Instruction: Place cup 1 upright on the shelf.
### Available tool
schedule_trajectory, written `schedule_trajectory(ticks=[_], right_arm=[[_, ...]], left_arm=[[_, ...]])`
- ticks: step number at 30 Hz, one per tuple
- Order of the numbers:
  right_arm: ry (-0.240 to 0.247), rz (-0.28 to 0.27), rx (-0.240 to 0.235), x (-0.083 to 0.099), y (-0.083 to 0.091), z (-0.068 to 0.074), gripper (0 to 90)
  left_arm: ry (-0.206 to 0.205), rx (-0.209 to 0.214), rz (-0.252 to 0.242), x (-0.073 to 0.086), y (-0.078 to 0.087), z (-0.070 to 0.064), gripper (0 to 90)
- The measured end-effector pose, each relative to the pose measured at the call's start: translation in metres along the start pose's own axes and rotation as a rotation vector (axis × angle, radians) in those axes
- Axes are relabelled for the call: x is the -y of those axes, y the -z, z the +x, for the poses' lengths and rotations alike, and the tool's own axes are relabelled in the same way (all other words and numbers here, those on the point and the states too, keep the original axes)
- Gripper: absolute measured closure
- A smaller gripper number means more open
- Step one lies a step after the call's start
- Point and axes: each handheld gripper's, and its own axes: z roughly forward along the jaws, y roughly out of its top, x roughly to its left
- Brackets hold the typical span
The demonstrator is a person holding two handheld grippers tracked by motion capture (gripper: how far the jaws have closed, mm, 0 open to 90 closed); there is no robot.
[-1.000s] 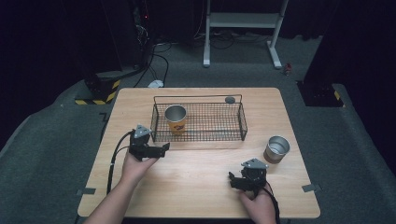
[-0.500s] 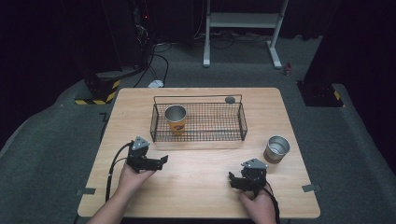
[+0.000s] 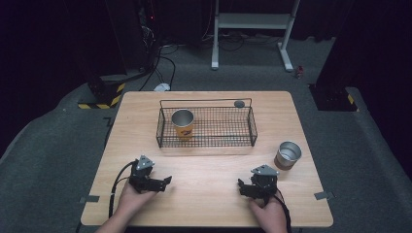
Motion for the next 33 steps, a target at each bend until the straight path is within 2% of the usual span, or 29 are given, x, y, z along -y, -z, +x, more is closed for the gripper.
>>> schedule_trajectory(ticks=[2, 5, 7, 9, 15, 19, 33], right_arm=[[0.000, 0.000, 0.000, 0.000, 0.000, 0.000, 11.4], [0.000, 0.000, 0.000, 0.000, 0.000, 0.000, 11.4], [0.003, -0.001, 0.000, 0.000, 0.000, 0.000, 11.4], [0.000, 0.000, 0.000, 0.000, 0.000, 0.000, 11.4], [0.000, 0.000, 0.000, 0.000, 0.000, 0.000, 11.4], [0.001, -0.001, -0.005, 0.000, 0.000, -0.001, 11.4], [0.006, 0.002, -0.011, 0.000, 0.000, 0.000, 11.8]], left_arm=[[-0.001, -0.005, 0.005, 0.005, 0.001, 0.000, 0.1], [-0.024, -0.020, 0.020, 0.011, 0.003, 0.000, 0.1], [-0.017, -0.017, 0.028, 0.015, 0.004, 0.001, 0.2], [-0.026, -0.032, 0.038, 0.019, 0.004, 0.002, 0.3], [-0.055, -0.054, 0.035, 0.023, 0.005, 0.001, 0.9], [-0.040, -0.080, 0.012, 0.027, 0.007, -0.003, 1.7], [-0.033, -0.078, 0.019, 0.027, 0.006, -0.002, 0.8]])
